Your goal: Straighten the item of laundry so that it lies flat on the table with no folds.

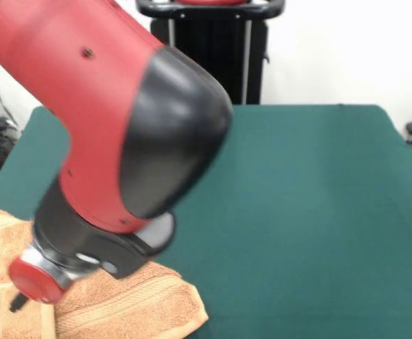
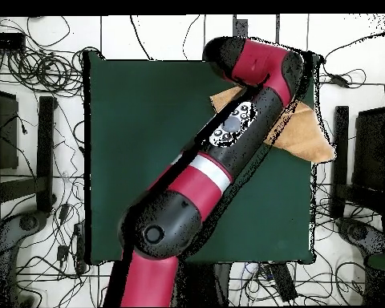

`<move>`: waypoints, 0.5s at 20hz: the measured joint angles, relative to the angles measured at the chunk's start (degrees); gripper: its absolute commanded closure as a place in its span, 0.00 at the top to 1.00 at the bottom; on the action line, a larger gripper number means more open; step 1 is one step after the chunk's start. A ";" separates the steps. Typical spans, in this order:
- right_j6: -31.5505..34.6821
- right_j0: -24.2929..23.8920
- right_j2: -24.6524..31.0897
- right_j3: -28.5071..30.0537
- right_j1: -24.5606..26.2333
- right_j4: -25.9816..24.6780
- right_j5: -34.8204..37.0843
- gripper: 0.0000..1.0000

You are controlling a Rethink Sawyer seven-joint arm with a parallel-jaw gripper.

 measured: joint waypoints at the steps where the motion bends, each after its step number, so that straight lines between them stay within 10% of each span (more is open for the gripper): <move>1: 0.00 -0.01 0.74 0.82 -0.55 -0.14 -0.39 1.00; 10: 0.00 0.13 3.77 5.56 -2.58 -0.82 -4.87 1.00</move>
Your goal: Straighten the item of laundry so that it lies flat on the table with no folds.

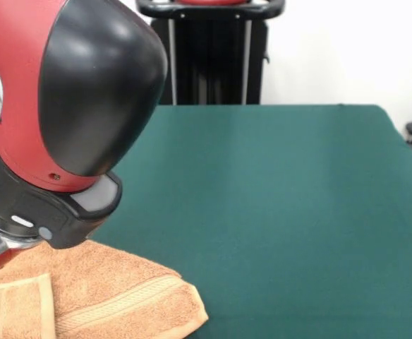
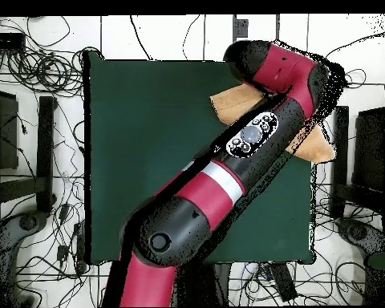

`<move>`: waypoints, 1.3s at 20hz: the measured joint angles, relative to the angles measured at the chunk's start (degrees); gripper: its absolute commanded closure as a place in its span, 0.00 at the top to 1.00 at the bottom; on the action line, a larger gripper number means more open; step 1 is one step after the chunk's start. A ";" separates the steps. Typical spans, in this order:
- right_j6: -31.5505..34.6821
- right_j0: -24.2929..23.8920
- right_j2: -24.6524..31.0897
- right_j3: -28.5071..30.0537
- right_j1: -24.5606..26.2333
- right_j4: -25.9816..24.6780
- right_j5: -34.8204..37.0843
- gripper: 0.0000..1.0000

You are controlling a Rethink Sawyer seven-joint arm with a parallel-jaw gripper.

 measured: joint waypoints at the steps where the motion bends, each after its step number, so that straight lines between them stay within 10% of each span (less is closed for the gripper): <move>1: 0.00 0.11 0.12 0.36 0.11 0.00 -0.72 1.00; 26: 0.00 2.58 3.84 3.17 0.65 -0.01 -4.94 1.00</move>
